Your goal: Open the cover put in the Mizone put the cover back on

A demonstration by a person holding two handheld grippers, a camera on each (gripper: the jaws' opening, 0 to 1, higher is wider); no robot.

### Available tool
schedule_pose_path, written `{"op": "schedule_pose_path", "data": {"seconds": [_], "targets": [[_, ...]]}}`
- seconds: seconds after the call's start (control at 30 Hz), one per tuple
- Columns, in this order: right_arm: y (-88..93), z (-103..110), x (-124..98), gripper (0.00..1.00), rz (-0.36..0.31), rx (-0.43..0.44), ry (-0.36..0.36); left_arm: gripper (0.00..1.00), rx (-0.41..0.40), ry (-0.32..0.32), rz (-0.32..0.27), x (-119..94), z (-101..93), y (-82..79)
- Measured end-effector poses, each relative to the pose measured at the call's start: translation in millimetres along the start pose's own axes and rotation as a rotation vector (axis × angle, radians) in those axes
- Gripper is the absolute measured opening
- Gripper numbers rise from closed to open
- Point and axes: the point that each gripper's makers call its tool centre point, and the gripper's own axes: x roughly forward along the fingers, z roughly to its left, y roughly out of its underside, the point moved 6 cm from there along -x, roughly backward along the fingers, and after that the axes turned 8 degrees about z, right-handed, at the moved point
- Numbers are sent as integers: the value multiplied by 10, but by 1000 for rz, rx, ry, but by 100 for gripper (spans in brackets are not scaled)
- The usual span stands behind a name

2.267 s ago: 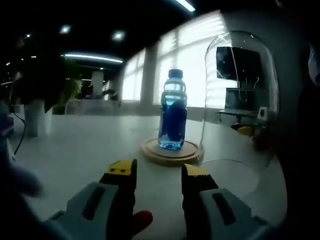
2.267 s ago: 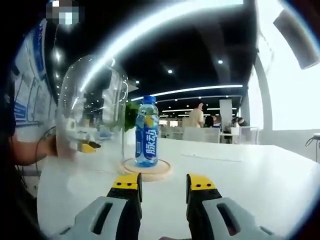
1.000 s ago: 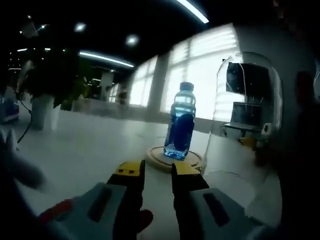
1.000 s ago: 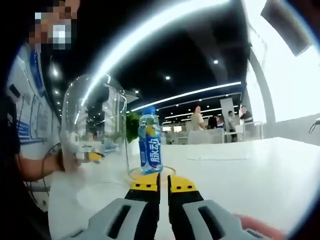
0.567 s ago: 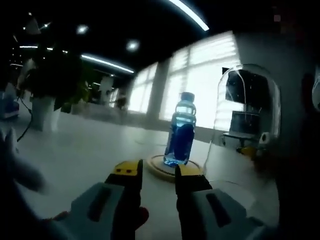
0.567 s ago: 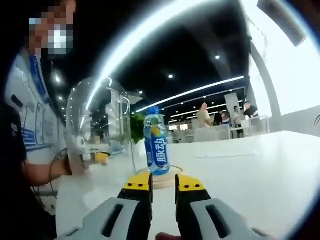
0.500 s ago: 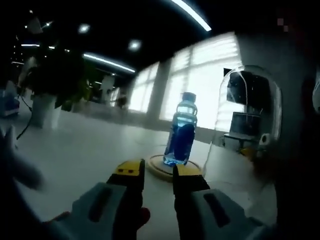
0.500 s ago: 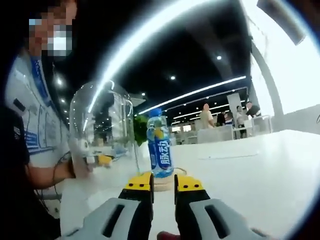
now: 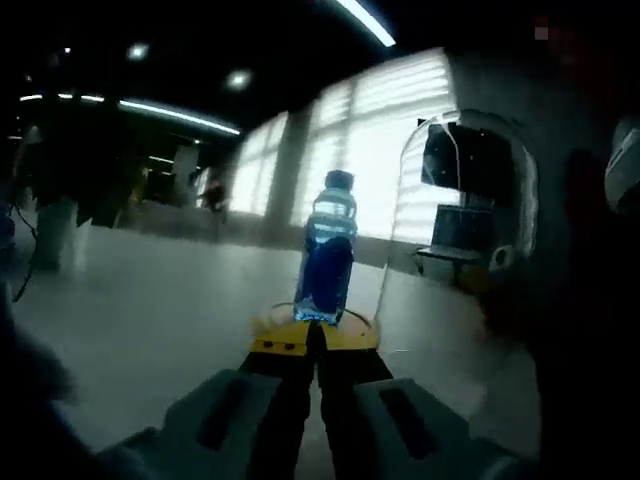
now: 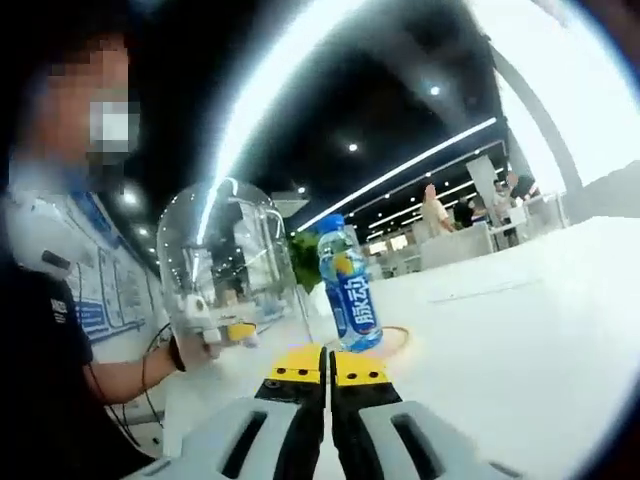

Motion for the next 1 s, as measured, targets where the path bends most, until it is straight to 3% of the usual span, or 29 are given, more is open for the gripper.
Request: {"op": "schedule_pose_path", "data": {"seconds": [0.03,0.07,0.1,0.13,0.17,0.2,0.27,0.3,0.37,0.4,0.47,0.5,0.53,0.57,0.63,0.7,0.8,0.87,0.93,1.0], "targets": [[-34,-17,4,0,-25,-46,-3,0,-50,1,-13,1,17,-17],[-48,-101,10,0,-50,-29,45,0,-67,-4,-40,4,49,-44],[-43,-121,8,0,-51,18,43,0,-93,-31,-46,-7,92,-43],[-52,-143,8,0,-60,6,31,0,-83,-14,-49,-10,107,-44],[-65,-163,6,0,-77,57,30,0,-102,-20,-60,-21,122,-49],[-101,-163,1,0,-105,48,4,0,-100,-48,-87,-35,173,-78],[-173,-187,-23,0,-167,106,-7,0,-197,-51,-134,-78,234,-112],[-221,-172,-40,0,-205,80,-27,0,-221,-38,-183,-107,250,-153],[-268,-159,-68,0,-228,80,-28,0,-263,-58,-179,-138,300,-138],[-275,-143,-62,0,-218,73,-29,0,-249,-66,-165,-134,300,-128],[-241,-140,-53,0,-168,21,8,0,-118,-105,-139,-143,279,-129],[-238,-99,-39,0,-148,-37,4,0,-109,-113,-121,-141,266,-121],[-223,-71,-32,0,-131,-49,11,0,-81,-112,-108,-133,239,-121],[-186,-51,-31,0,-100,11,33,0,-79,-105,-104,-127,201,-127],[-195,-10,-17,0,-103,-20,-5,0,-69,-111,-101,-127,153,-139],[-196,0,-26,0,-98,-9,-7,0,-58,-71,-81,-112,78,-149],[-226,-9,-39,0,-94,-47,-22,0,22,-36,-57,-111,-14,-158],[-262,53,-46,0,-103,-68,-95,5,63,-17,-30,-104,-69,-157],[-276,89,-35,9,-83,-84,-127,6,67,-12,-17,-95,-100,-163],[-294,112,-17,11,-63,-102,-144,6,78,-10,-10,-97,-115,-174]]}}
